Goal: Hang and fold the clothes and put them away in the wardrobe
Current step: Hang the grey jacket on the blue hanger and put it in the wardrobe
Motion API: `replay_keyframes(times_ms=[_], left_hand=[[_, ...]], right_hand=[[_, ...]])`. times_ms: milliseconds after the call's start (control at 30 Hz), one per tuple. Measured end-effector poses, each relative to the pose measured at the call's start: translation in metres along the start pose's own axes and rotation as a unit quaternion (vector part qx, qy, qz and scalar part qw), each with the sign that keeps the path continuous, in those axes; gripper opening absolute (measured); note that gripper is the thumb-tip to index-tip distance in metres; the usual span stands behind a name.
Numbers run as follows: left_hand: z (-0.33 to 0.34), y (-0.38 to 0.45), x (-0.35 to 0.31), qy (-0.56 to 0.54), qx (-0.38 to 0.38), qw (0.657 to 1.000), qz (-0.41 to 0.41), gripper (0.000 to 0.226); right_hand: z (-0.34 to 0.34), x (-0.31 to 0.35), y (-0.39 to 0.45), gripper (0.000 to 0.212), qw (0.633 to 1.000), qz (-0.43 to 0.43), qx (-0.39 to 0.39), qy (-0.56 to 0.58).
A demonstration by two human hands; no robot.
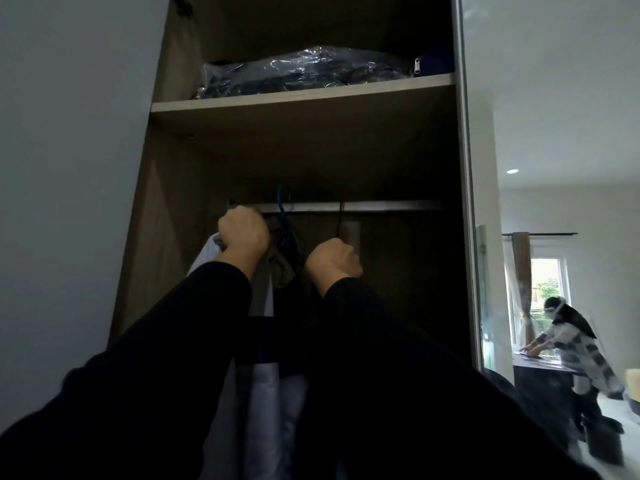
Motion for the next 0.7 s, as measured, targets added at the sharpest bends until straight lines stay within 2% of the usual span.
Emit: replay_keyframes(times_ms=[233, 367, 500, 700], left_hand=[[0.026, -0.003, -0.007, -0.004, 0.031, 0.999, 0.019, 0.023], [0.036, -0.002, -0.006, -0.001, 0.022, 0.999, 0.038, 0.026], [0.041, -0.001, 0.003, -0.03, 0.019, 0.998, 0.058, 0.028], [0.05, 0.002, 0.017, -0.087, 0.07, 0.991, 0.074, 0.028]], right_hand=[[0.015, -0.011, 0.005, 0.033, 1.0, 0.013, 0.006, 0.011], [0.022, -0.016, 0.01, 0.032, 1.0, 0.016, 0.003, 0.011], [0.027, -0.018, 0.012, 0.03, 0.999, 0.015, -0.029, 0.0], [0.038, -0.016, 0.006, 0.028, 0.998, 0.01, -0.067, -0.01]])
Point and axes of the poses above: each hand's wrist, its own y-axis towards the middle knuckle, its own z-axis out of the palm, x = y × z, the point moved 8 cm from there along y, towards the middle knuckle, and after that the axes turned 8 degrees about -z, right-handed, at the moved point
